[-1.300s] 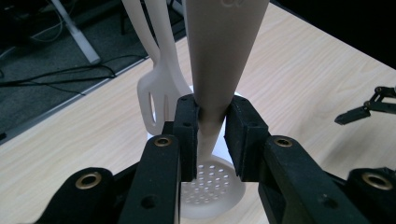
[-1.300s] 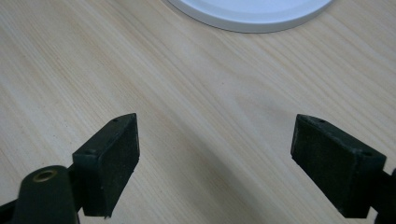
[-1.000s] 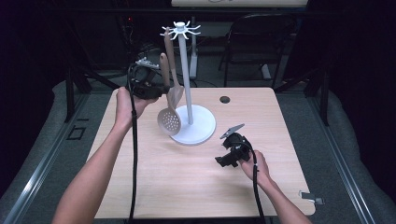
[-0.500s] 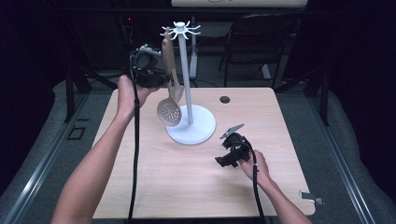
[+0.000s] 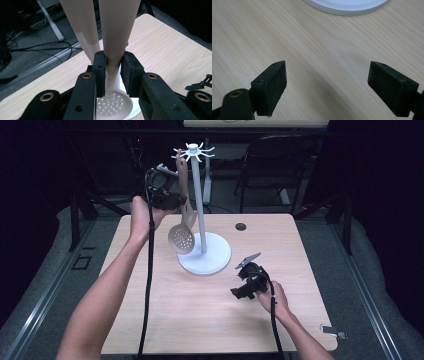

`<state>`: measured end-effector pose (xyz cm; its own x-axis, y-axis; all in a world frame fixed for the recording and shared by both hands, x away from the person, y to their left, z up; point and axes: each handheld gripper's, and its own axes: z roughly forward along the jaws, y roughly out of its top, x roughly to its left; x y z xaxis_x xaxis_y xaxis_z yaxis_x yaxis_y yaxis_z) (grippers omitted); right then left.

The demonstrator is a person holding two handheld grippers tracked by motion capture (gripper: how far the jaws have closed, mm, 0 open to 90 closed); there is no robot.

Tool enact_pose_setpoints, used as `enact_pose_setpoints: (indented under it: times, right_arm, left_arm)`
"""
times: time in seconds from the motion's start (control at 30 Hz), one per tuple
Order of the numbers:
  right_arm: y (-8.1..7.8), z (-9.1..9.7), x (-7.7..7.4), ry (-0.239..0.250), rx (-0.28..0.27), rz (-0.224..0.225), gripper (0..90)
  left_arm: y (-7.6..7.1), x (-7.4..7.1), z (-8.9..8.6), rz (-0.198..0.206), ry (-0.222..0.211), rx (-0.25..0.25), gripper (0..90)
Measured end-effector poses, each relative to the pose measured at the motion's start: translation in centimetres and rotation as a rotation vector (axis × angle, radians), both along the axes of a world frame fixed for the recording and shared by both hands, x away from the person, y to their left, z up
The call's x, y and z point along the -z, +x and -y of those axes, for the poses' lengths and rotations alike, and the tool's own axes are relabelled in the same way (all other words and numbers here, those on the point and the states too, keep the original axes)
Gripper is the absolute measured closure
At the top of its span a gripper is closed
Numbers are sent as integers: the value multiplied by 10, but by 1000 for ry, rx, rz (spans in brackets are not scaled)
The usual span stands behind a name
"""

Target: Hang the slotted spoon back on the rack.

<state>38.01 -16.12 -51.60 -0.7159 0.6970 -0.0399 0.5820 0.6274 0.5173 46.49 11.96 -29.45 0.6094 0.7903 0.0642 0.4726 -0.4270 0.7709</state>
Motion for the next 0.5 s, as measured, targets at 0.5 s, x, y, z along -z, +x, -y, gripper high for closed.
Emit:
enact_pose_setpoints:
  times: [0.5]
  right_arm:
    - [0, 0, 1, -3, -3, 2, 151]
  left_arm:
    - [7, 6, 9, 31, -2, -27, 732]
